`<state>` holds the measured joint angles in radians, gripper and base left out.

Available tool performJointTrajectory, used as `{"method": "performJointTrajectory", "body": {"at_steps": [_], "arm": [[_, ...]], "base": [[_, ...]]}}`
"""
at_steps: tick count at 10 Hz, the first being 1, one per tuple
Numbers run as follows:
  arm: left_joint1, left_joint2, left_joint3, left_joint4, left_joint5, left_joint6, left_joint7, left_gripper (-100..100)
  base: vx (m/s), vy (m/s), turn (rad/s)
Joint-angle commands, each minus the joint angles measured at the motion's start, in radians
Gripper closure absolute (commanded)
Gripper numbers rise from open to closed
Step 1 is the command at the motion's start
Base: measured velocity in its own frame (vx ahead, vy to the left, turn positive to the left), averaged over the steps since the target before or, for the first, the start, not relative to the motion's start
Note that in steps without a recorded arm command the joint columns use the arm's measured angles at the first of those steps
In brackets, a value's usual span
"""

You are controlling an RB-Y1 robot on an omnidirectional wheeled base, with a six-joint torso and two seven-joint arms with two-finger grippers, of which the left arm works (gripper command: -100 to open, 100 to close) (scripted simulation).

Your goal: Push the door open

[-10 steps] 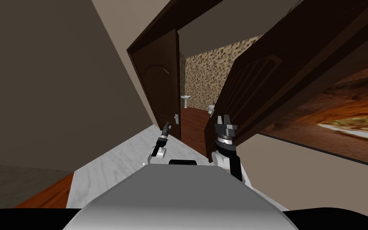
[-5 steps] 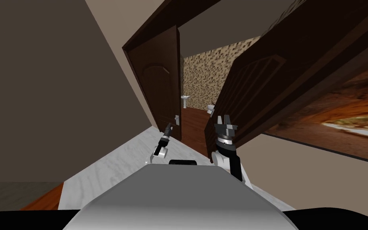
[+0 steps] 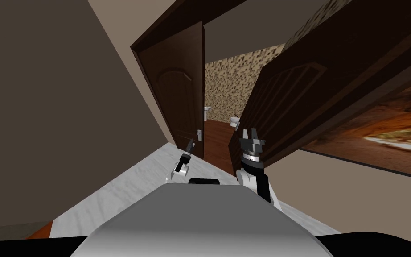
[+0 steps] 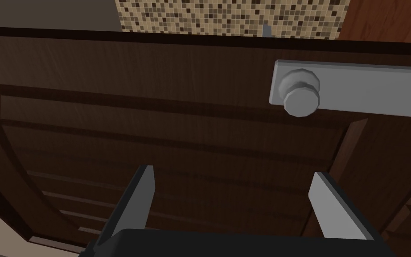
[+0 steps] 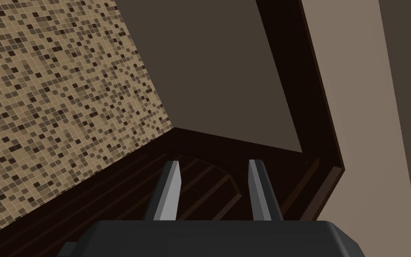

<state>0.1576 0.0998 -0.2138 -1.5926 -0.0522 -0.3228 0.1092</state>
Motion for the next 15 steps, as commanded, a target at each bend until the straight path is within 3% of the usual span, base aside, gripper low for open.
{"method": "performJointTrajectory", "body": {"at_steps": [1, 9, 10, 11, 15], "arm": [[-0.014, -0.005, -0.01, 0.03, -0.002, 0.004, -0.001, -100], [-0.103, -0.019, -0.071, 0.213, -0.007, 0.041, 0.01, -100], [-0.11, -0.021, -0.076, 0.228, -0.008, 0.043, 0.011, -100], [-0.105, -0.019, -0.073, 0.212, -0.007, 0.045, 0.01, -100], [-0.118, -0.019, -0.062, 0.237, -0.005, 0.038, 0.007, -100]], "base": [[0.038, 0.118, -0.081], [0.049, 0.176, -0.11], [0.026, 0.156, -0.077], [0.009, 0.07, -0.022], [0.159, -0.043, -0.02]]}}
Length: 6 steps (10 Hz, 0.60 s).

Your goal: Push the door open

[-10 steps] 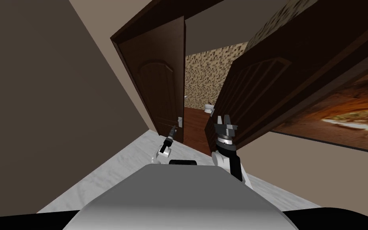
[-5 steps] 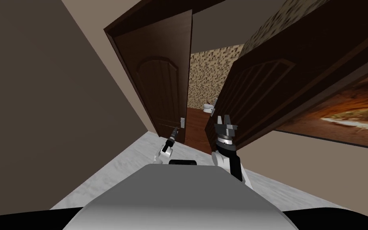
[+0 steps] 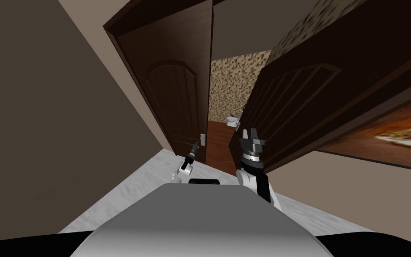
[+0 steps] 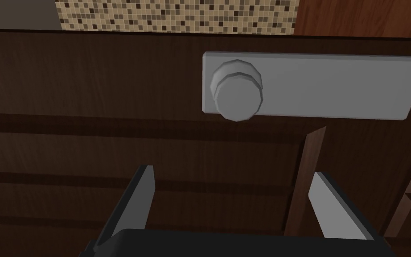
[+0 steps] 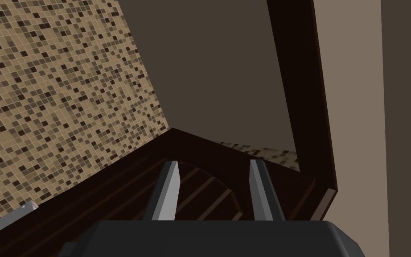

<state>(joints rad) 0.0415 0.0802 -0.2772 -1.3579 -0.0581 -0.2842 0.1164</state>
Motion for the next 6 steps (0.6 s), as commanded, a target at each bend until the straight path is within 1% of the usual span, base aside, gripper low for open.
{"method": "performJointTrajectory", "body": {"at_steps": [1, 4, 6], "arm": [[-0.006, -0.001, 0.005, 0.01, 0.001, -0.003, -0.001, -100], [-0.017, -0.009, 0.016, 0.031, 0.003, -0.011, -0.004, -100], [-0.024, -0.018, 0.023, 0.044, 0.004, -0.016, -0.006, -100]], "base": [[0.189, -0.058, -0.03], [0.203, -0.054, -0.026], [0.2, -0.079, -0.028]]}}
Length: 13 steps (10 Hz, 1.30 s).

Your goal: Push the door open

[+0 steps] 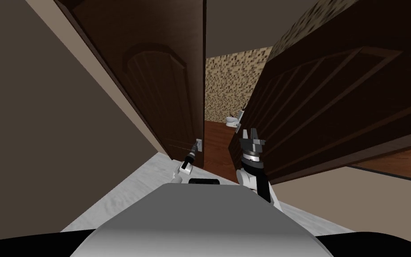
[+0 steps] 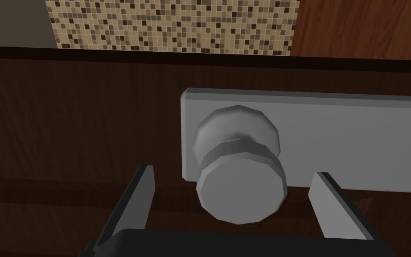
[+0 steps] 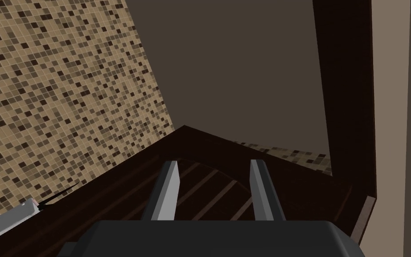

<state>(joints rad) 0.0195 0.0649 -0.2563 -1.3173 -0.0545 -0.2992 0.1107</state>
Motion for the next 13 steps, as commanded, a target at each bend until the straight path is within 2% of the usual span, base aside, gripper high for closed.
{"method": "performJointTrajectory", "body": {"at_steps": [1, 2, 7, 13], "arm": [[0.0, 0.0, 0.0, 0.0, 0.0, 0.0, 0.0, -100], [0.0, 0.0, 0.0, 0.0, 0.0, 0.0, 0.0, 100], [0.0, 0.0, 0.0, 0.0, 0.0, 0.0, 0.0, 100], [-0.009, 0.014, 0.061, 0.015, 0.007, 0.005, -0.015, 100]], "base": [[0.086, -0.033, 0.002], [-0.011, 0.004, 0.003], [-0.017, 0.006, -0.002], [0.155, -0.09, 0.047]]}}
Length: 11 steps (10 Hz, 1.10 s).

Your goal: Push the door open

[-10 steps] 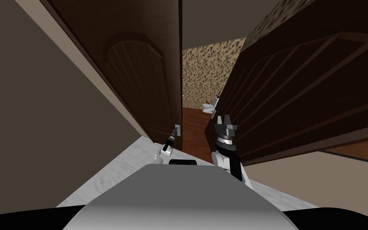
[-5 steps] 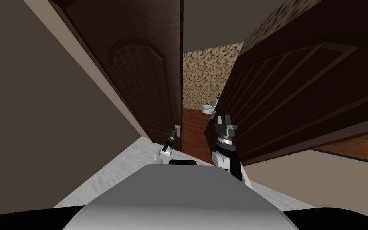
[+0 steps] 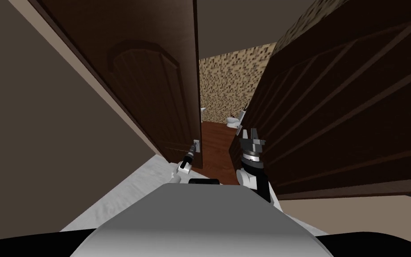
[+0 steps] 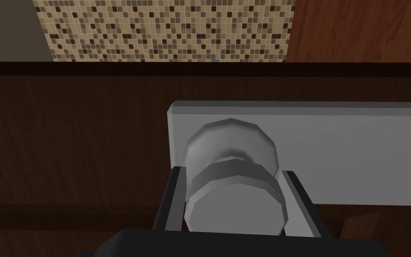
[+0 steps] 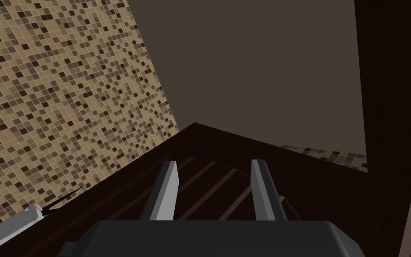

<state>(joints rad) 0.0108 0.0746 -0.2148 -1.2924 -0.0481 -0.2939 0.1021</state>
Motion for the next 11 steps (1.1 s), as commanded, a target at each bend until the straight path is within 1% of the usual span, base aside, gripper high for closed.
{"method": "performJointTrajectory", "body": {"at_steps": [1, 2, 3, 5, 6, 8, 11], "arm": [[-0.003, 0.006, 0.034, -0.007, 0.002, 0.0, -0.01, 100], [-0.005, 0.006, 0.042, -0.005, 0.003, 0.0, -0.011, 100], [-0.008, 0.007, 0.058, -0.002, 0.005, 0.0, -0.015, 100], [-0.011, 0.008, 0.075, 0.002, 0.007, 0.001, -0.019, 100], [-0.014, 0.007, 0.092, 0.005, 0.009, 0.002, -0.023, 100], [-0.014, 0.007, 0.092, 0.005, 0.009, 0.002, -0.023, 100], [-0.022, 0.004, 0.137, 0.014, 0.015, 0.003, -0.033, 100]], "base": [[0.2, -0.121, 0.101], [0.155, -0.095, 0.066], [0.153, -0.091, 0.039], [0.127, -0.094, 0.057], [0.132, -0.115, 0.079], [0.067, -0.06, 0.029], [0.098, -0.075, 0.082]]}}
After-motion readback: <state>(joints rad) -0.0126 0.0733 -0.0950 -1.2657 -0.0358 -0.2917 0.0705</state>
